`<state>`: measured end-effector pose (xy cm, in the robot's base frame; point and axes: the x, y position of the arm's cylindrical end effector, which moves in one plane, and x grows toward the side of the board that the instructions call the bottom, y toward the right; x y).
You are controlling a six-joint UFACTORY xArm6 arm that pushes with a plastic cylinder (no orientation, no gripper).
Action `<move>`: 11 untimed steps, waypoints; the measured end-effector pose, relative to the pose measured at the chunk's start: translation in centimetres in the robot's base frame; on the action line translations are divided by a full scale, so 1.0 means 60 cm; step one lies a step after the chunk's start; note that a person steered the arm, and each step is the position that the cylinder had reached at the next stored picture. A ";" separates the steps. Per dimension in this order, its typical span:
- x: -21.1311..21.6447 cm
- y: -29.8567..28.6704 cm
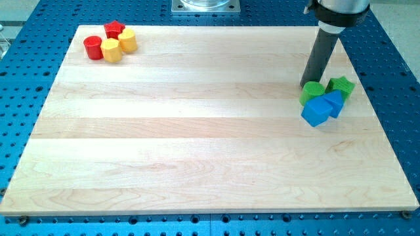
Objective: Move the arm towards the yellow heart
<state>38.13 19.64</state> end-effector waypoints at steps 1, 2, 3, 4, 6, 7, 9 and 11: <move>-0.027 -0.020; -0.041 -0.086; -0.124 -0.159; -0.215 -0.250; -0.308 -0.432; -0.312 -0.533; -0.315 -0.616; -0.316 -0.599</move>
